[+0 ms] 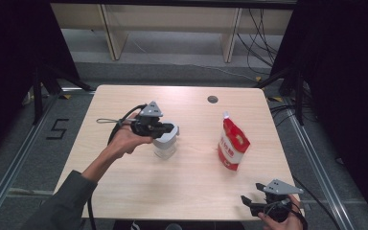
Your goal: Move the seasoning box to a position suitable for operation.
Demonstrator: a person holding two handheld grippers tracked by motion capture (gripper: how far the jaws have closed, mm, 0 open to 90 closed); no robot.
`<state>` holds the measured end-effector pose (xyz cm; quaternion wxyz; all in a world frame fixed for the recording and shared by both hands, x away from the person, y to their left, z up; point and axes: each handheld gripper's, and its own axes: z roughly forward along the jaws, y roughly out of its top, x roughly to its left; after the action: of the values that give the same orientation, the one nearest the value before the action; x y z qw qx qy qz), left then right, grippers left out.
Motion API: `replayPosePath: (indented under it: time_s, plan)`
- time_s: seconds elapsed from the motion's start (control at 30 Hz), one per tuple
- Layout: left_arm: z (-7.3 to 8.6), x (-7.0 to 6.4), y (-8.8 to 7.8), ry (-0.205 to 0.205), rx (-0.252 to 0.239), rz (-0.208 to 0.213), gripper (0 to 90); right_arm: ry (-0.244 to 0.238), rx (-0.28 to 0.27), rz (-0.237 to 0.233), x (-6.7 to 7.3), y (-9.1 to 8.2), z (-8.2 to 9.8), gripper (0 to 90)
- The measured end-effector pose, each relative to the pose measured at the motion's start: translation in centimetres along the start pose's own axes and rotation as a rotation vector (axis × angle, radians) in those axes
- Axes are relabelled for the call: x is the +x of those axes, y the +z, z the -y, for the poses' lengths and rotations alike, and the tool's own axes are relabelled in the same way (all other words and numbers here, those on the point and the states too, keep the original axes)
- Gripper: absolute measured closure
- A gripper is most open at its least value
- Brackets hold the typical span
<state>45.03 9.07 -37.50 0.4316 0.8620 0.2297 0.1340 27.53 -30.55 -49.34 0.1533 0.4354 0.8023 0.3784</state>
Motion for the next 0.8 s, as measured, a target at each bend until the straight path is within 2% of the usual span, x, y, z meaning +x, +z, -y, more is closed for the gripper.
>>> replayPosePath:
  time_s: [0.03,0.07,0.1,0.13,0.17,0.2,0.23,0.3,0.33,0.37,0.43,0.47,0.53,0.6,0.7,0.8]
  plan:
    - [-0.5,0.0,0.7,0.004,0.022,0.029,87.9,0.0,0.001,-0.001,0.0,0.0,0.0,25.7]
    - [-0.9,-0.1,1.4,0.02,0.051,0.041,88.0,-0.016,-0.009,0.002,-0.1,0.1,0.0,25.7]
    - [-1.3,0.0,2.1,0.052,0.092,0.057,88.1,-0.007,-0.011,-0.004,0.0,0.1,0.0,25.7]
    - [-1.3,0.0,2.1,0.052,0.092,0.057,88.1,-0.007,-0.011,-0.004,0.0,0.1,0.0,25.7]
    - [-1.5,0.0,2.7,0.063,0.121,0.059,88.1,-0.027,-0.016,-0.008,-0.2,0.2,0.0,25.7]
    - [-1.8,0.2,3.0,0.103,0.152,0.064,87.9,-0.03,-0.017,-0.008,-0.2,0.2,0.0,25.7]
    - [-1.9,0.2,3.4,0.101,0.171,0.071,87.9,-0.033,-0.017,-0.002,-0.2,0.2,0.0,25.7]
    - [-2.0,0.1,4.1,0.107,0.19,0.074,87.9,-0.048,-0.021,-0.006,-0.3,0.1,-0.1,25.7]
    - [-2.0,0.0,4.8,0.118,0.223,0.071,87.9,0.008,-0.007,-0.01,0.1,0.1,0.0,25.7]
    - [-2.0,0.0,4.8,0.118,0.223,0.071,87.8,-0.004,-0.014,-0.002,0.0,0.1,0.0,25.7]
    - [-1.9,0.2,5.7,0.118,0.281,0.039,87.0,-0.021,-0.013,-0.008,-0.2,0.1,0.0,25.8]
    - [-1.9,0.2,5.7,0.118,0.281,0.039,86.5,-0.015,-0.019,-0.006,-0.1,0.1,0.0,25.9]
    - [-2.0,0.7,6.0,0.092,0.279,0.041,86.6,-0.016,-0.016,-0.007,-0.1,0.1,0.0,26.0]
    - [-2.2,0.9,6.1,0.093,0.288,0.04,86.9,-0.017,-0.017,-0.006,-0.1,0.1,0.0,26.0]
    - [-2.8,0.9,6.4,0.108,0.336,0.021,87.2,-0.017,-0.018,-0.007,-0.2,0.1,0.0,26.1]
    - [-3.1,1.0,6.5,0.123,0.353,0.007,86.9,-0.02,-0.025,-0.006,-0.1,0.1,0.0,26.1]
